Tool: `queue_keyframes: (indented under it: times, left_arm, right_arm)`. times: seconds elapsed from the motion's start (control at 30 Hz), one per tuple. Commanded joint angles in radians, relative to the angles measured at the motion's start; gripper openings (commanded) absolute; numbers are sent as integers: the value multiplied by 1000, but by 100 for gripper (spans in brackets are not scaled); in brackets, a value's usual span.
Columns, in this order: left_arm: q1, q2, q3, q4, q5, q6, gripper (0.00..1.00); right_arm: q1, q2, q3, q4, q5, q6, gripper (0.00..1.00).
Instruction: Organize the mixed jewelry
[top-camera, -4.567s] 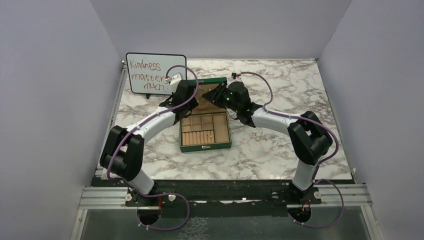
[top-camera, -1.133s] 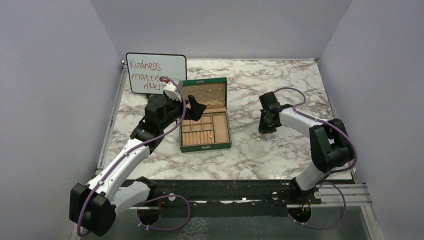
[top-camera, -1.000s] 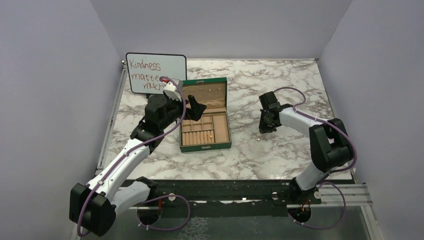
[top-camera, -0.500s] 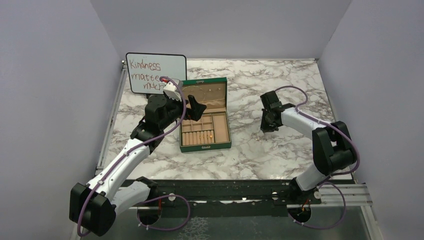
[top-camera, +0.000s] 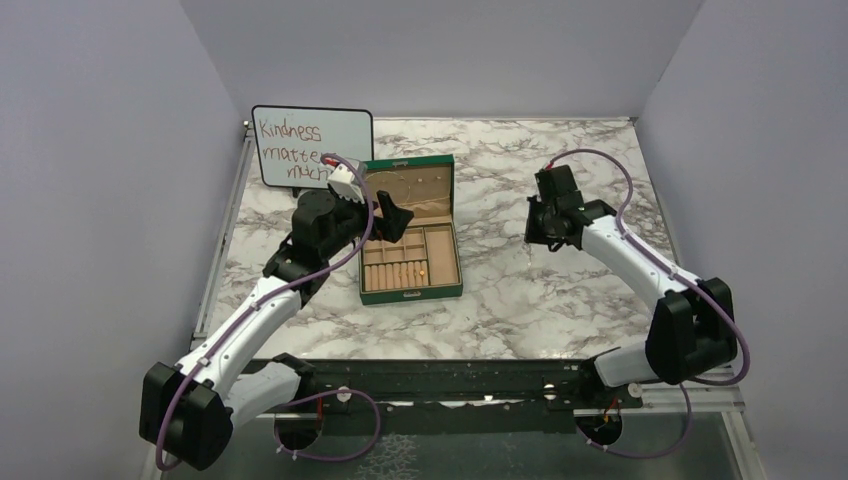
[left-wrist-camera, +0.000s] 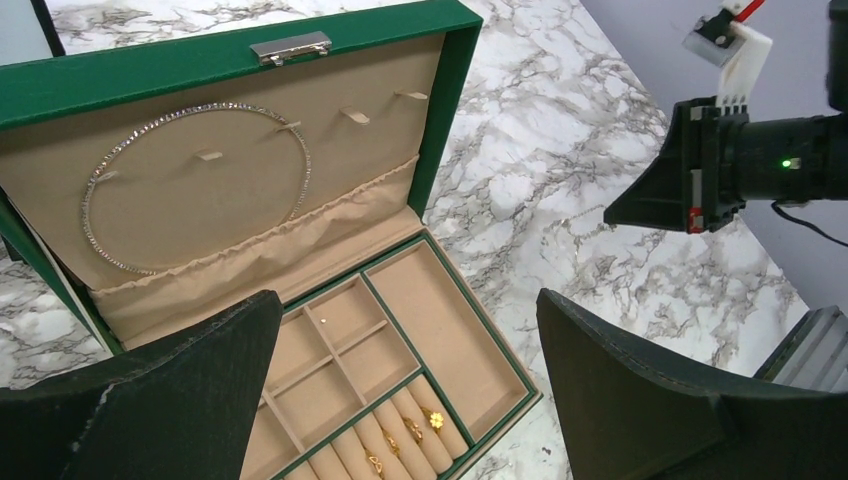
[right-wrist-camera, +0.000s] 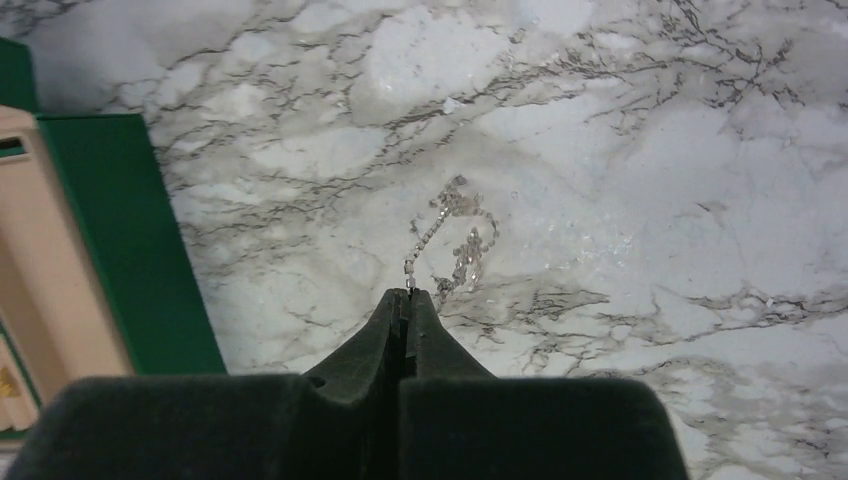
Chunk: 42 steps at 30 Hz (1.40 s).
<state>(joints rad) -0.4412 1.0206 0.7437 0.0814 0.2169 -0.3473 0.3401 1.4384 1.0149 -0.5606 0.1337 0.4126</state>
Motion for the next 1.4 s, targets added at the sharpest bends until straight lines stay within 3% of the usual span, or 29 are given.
queue_keyframes:
  times: [0.0,0.23,0.47,0.8,1.07,1.27,1.37]
  left_arm:
    - [-11,14,-8,41,18,-19,99]
    - [-30,20,-43,105,38,-14,97]
    - [-42,37,-47,136,49,-20,93]
    - [-48,52,-26,120,72,-15,88]
    - [-48,65,44,-42,-72,-16,85]
    - [-45,30,98,-238,-430,-121,83]
    - [-39,4,87,-247,-473,-136,83]
  right_arm:
    - [-3,-73,53,-19,-124,-96,1]
    - [-2,-153,99,-13,-330,-178,1]
    - [4,-216,100,65,-641,-239,1]
    - [54,-202,130,173,-815,-263,1]
    - [115,-110,199,215,-848,-299,1]
    - [185,0,322,199,-764,-314,1]
    - [216,62,387,201,-721,-319,1]
